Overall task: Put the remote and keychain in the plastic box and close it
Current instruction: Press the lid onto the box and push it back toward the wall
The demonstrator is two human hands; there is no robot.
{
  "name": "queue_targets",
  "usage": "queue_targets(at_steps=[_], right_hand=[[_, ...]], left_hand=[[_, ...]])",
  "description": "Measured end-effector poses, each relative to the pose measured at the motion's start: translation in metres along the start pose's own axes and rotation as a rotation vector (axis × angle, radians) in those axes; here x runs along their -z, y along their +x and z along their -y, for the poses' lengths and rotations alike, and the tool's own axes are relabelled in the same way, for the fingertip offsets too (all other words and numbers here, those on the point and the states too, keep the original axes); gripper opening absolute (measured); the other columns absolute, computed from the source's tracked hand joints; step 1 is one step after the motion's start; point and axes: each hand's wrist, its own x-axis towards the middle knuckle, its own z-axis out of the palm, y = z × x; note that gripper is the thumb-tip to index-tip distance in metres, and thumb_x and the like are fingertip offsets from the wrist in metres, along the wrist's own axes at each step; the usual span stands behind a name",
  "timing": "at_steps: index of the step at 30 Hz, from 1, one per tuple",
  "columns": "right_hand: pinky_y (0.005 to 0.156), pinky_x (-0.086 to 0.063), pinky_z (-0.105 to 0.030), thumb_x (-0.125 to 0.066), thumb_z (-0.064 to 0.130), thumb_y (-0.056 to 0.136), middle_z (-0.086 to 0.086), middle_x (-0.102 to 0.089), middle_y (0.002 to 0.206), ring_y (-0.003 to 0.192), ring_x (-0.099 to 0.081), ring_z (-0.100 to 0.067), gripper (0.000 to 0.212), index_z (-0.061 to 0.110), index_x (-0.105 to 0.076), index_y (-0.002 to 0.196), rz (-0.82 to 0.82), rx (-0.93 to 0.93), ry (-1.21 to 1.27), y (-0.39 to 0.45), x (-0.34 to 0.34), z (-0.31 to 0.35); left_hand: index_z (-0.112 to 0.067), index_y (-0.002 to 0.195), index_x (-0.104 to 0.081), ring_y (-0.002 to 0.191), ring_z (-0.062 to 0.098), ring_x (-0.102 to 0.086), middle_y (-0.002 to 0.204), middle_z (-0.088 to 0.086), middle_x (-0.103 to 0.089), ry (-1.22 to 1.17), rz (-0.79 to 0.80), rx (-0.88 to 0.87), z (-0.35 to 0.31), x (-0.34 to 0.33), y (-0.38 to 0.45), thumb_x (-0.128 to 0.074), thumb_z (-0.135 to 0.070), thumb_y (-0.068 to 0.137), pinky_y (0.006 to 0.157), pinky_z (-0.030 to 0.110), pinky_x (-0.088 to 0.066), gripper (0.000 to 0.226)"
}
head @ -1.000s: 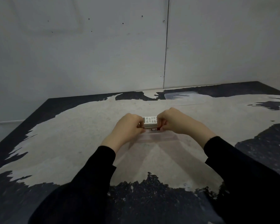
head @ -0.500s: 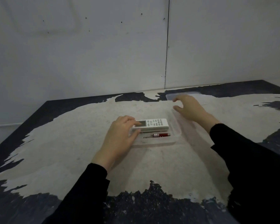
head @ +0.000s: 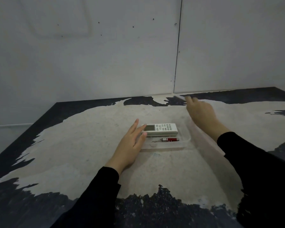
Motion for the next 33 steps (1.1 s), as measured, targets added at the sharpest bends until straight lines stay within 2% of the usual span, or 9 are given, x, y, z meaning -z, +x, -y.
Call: queue_targets(at_steps=[5,9,13,16,20,23,25,28,33], right_hand=[[0.05,-0.042,-0.037,-0.048,-0.008,0.084,-0.027,-0.063,0.087,0.061,-0.062,-0.043,0.021,-0.007,-0.049,0.105,-0.322,-0.152,0.183,-0.006,0.047,-0.014],[0.063,-0.045,-0.031,-0.047,0.004,0.089,-0.014,-0.057,0.09,0.074,-0.06,-0.032,0.007,0.006,-0.049,0.094,-0.515,-0.522,0.852,-0.026,0.068,-0.021],[0.051,-0.058,-0.032,-0.051,0.002,0.088,-0.022,-0.057,0.097,0.068,-0.069,-0.029,0.012,0.012,-0.046,0.094,-0.303,-0.892,1.584,-0.055,0.052,0.009],[0.046,-0.05,-0.025,-0.058,0.003,0.083,-0.013,-0.063,0.081,0.055,-0.065,-0.019,0.031,0.008,-0.045,0.111,-0.053,-0.889,1.394,-0.068,0.037,0.031],[0.068,-0.038,-0.03,-0.061,0.02,0.084,0.0,-0.055,0.069,0.072,-0.054,-0.021,0.031,0.009,-0.052,0.112,0.117,-0.62,0.912,-0.075,0.026,0.044],[0.089,-0.039,-0.032,-0.049,0.021,0.091,-0.012,-0.054,0.117,0.108,-0.052,-0.027,0.043,0.008,-0.041,0.131,0.213,-0.445,0.816,-0.08,0.025,0.051],[0.11,-0.025,-0.032,-0.035,0.022,0.096,-0.01,-0.027,0.151,0.138,-0.029,-0.025,0.051,0.011,-0.024,0.144,0.302,-0.289,0.748,-0.082,0.025,0.051],[0.119,-0.007,-0.034,-0.028,0.032,0.099,-0.008,0.004,0.161,0.147,0.001,-0.019,0.054,0.013,-0.014,0.148,0.4,-0.158,0.636,-0.083,0.024,0.049],[0.12,-0.015,-0.041,-0.035,0.069,0.082,0.0,0.009,0.16,0.147,-0.006,-0.02,0.087,0.018,-0.009,0.149,0.538,-0.113,0.651,-0.083,0.031,0.043]], left_hand=[[-0.029,0.139,-0.04,0.141,0.006,-0.022,0.159,-0.011,-0.012,-0.05,-0.003,0.017,-0.004,0.001,-0.002,-0.033,-0.045,0.095,0.11,0.024,-0.02,0.047],[-0.024,0.138,-0.042,0.142,0.01,-0.022,0.159,-0.004,-0.015,-0.085,-0.015,0.029,-0.008,0.0,-0.002,-0.039,-0.037,0.096,0.108,0.022,-0.018,0.044],[-0.023,0.142,-0.033,0.144,0.012,-0.017,0.159,-0.001,-0.012,-0.164,-0.052,0.09,-0.011,-0.006,-0.003,-0.04,-0.033,0.096,0.111,0.023,-0.015,0.048],[-0.025,0.145,-0.028,0.145,0.015,-0.016,0.159,0.0,-0.011,-0.257,-0.069,0.147,-0.013,-0.009,-0.003,-0.039,-0.039,0.095,0.119,0.036,-0.016,0.053],[-0.024,0.145,-0.027,0.146,0.011,-0.009,0.16,0.0,-0.011,-0.208,-0.083,0.16,-0.015,-0.011,-0.002,-0.033,-0.045,0.095,0.118,0.032,-0.009,0.055],[-0.023,0.147,-0.021,0.147,0.015,-0.003,0.161,0.002,-0.001,-0.067,-0.034,0.131,-0.015,-0.013,-0.003,-0.033,-0.045,0.095,0.117,0.032,-0.006,0.058],[-0.024,0.147,-0.019,0.148,0.017,0.002,0.16,0.002,0.005,0.034,-0.009,0.113,-0.013,-0.01,-0.003,-0.031,-0.049,0.094,0.119,0.034,-0.005,0.06],[-0.021,0.147,-0.021,0.147,0.017,-0.005,0.161,0.003,-0.002,0.263,0.04,0.021,-0.011,0.002,-0.003,-0.026,-0.054,0.092,0.121,0.039,-0.012,0.064],[-0.026,0.145,-0.028,0.145,0.021,-0.017,0.161,0.001,-0.005,0.196,0.108,0.037,-0.016,0.013,-0.005,-0.037,-0.055,0.089,0.118,0.044,-0.022,0.064]])
